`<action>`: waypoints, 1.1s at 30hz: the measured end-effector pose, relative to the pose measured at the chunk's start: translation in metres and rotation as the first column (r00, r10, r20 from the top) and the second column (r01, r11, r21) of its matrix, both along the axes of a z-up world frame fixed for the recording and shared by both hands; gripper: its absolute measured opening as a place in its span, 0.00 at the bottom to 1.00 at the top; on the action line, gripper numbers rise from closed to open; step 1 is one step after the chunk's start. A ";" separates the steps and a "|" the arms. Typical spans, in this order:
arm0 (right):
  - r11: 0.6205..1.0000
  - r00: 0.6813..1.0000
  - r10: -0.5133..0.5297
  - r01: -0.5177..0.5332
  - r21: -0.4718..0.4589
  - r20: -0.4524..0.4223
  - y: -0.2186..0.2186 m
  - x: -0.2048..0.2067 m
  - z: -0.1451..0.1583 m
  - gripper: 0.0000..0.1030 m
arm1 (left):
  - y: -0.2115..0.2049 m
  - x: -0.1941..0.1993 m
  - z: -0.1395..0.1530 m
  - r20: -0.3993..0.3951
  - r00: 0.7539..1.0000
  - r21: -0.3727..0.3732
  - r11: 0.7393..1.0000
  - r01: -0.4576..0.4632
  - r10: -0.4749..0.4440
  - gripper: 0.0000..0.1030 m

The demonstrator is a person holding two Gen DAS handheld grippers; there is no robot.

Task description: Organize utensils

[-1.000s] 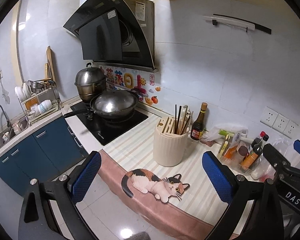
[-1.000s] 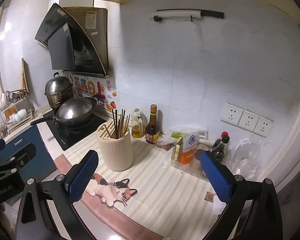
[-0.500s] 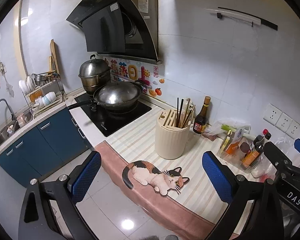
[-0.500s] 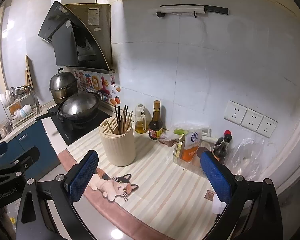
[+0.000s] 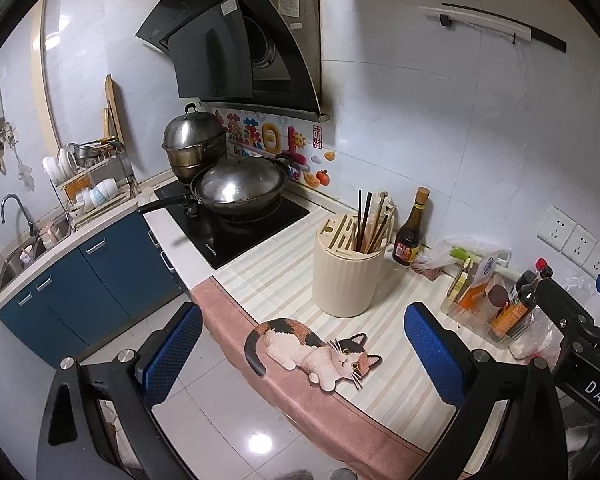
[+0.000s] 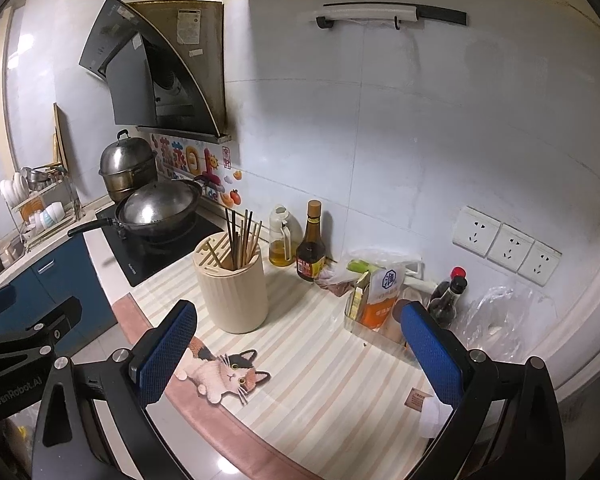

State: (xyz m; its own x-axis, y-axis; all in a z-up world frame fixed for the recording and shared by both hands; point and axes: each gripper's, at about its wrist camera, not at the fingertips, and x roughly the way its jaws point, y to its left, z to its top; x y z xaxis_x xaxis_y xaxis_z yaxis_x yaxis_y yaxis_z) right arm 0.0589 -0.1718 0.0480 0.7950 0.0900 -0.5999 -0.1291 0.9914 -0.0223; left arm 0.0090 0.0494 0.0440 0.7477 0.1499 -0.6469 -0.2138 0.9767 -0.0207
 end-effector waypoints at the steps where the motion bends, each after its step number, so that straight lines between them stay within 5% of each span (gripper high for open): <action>1: 1.000 1.000 0.000 0.000 0.002 -0.001 -0.001 0.001 0.000 1.00 | -0.001 0.001 0.000 0.000 1.000 0.002 1.000 0.000 0.000 1.00; 33: 1.000 1.000 0.004 -0.004 0.006 -0.010 -0.001 0.008 -0.004 1.00 | -0.008 0.006 0.003 0.004 1.000 0.006 1.000 0.002 -0.002 1.00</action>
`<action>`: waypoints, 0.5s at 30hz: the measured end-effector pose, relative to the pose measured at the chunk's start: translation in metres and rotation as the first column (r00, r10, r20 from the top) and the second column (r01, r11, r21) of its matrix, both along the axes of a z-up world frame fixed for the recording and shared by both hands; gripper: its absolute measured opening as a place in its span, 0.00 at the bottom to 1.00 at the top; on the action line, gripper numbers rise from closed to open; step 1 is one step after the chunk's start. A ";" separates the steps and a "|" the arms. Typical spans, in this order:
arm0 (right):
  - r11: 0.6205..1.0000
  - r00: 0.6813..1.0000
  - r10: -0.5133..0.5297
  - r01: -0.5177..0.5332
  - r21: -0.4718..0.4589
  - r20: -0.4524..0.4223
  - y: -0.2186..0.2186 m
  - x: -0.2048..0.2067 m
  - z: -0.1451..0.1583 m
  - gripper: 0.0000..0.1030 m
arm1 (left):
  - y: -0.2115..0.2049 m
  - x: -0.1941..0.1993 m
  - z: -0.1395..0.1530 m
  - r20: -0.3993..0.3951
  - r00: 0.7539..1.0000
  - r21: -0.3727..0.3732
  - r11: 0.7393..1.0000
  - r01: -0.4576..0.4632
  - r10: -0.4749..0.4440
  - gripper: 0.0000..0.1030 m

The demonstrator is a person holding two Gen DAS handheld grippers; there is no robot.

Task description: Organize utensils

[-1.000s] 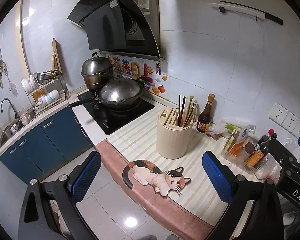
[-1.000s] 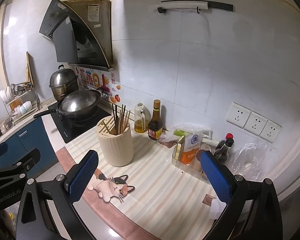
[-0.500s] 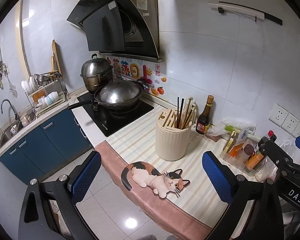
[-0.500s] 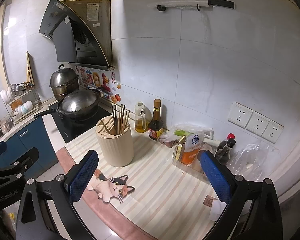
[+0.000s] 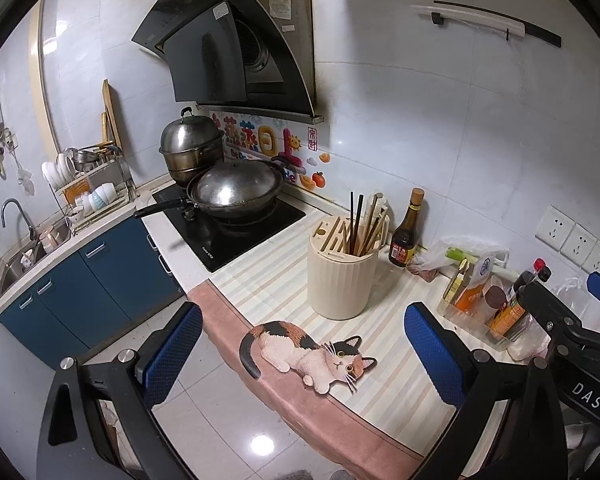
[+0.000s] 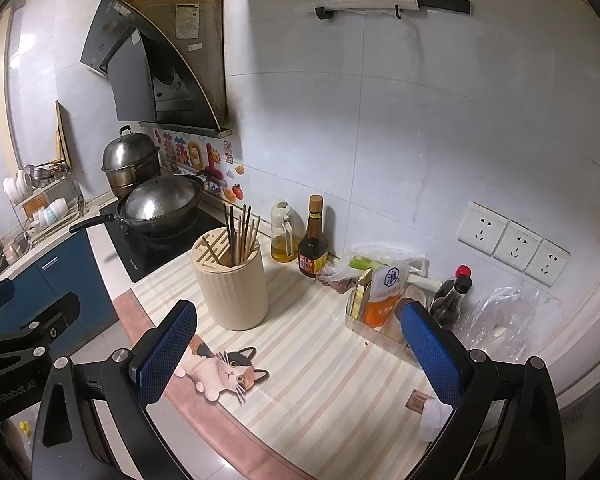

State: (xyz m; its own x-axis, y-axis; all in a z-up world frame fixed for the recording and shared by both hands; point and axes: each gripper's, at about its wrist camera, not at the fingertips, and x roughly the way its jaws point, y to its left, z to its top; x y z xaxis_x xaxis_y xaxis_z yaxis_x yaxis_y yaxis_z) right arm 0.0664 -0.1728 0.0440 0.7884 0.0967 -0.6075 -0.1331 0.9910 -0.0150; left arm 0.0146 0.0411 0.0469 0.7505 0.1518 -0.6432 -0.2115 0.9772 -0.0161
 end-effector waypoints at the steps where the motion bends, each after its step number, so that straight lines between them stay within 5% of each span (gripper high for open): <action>1: 1.000 1.000 0.003 -0.003 0.000 -0.001 0.000 0.001 -0.001 1.00 | -0.001 0.000 0.000 -0.001 1.000 0.001 1.000 0.001 -0.001 1.00; 15: 1.000 1.000 0.024 -0.024 0.002 -0.007 0.001 -0.003 -0.008 1.00 | -0.006 -0.008 -0.004 -0.002 1.000 0.004 1.000 -0.002 0.002 1.00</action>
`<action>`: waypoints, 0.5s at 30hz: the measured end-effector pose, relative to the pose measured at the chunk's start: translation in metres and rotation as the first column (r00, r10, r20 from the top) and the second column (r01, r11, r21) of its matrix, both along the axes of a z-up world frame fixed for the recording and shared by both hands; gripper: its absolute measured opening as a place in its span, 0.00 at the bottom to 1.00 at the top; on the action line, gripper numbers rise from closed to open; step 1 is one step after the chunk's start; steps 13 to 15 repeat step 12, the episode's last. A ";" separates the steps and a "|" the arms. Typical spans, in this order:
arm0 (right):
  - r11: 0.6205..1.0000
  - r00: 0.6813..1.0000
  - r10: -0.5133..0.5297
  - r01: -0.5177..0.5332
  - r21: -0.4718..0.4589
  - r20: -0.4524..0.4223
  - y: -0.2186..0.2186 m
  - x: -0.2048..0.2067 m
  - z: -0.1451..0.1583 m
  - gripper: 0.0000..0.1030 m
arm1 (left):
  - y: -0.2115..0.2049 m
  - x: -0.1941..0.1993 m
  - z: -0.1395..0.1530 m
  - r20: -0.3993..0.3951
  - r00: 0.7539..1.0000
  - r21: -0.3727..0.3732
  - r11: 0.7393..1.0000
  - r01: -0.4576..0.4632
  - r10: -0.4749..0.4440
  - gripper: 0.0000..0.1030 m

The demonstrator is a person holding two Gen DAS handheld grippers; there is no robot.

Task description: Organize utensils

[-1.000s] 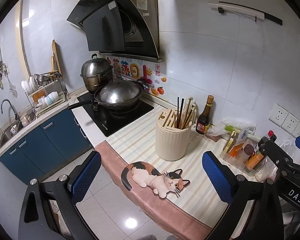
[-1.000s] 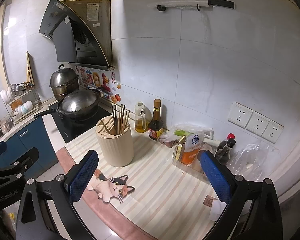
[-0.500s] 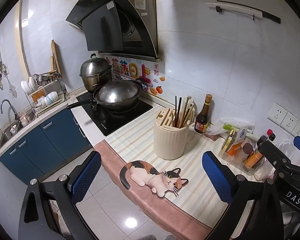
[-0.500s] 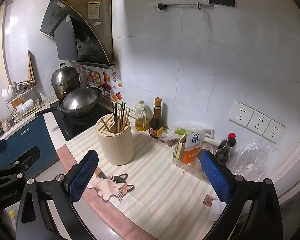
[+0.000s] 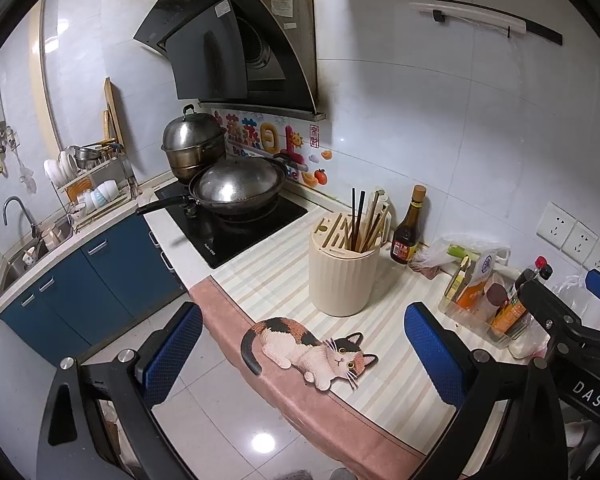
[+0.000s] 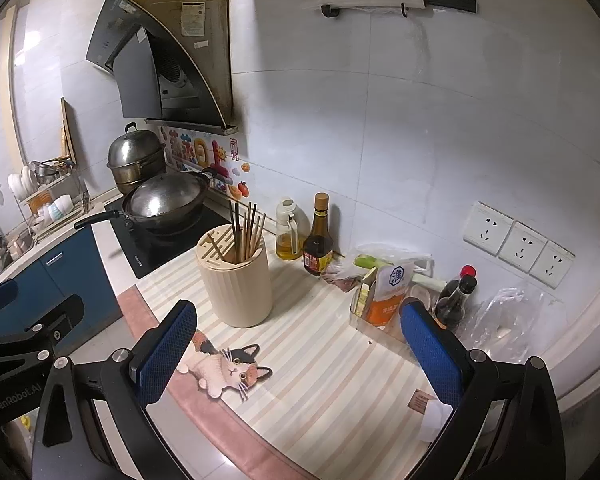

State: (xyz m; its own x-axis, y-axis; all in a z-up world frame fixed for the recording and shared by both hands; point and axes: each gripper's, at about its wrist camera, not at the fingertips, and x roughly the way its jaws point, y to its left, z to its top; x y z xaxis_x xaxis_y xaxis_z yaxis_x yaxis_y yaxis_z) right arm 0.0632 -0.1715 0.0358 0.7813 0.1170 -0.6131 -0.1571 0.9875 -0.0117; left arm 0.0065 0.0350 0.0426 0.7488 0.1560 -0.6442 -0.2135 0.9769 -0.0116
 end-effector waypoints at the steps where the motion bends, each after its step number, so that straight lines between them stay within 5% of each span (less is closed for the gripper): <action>1: 1.000 1.000 -0.001 0.001 0.000 0.000 0.000 0.000 0.000 1.00 | 0.000 0.000 0.000 0.000 1.000 0.001 1.000 0.002 -0.002 1.00; 15: 1.000 1.000 -0.002 0.002 0.003 0.003 0.000 -0.002 0.001 1.00 | 0.000 -0.002 -0.001 0.000 1.000 -0.007 1.000 0.006 -0.006 1.00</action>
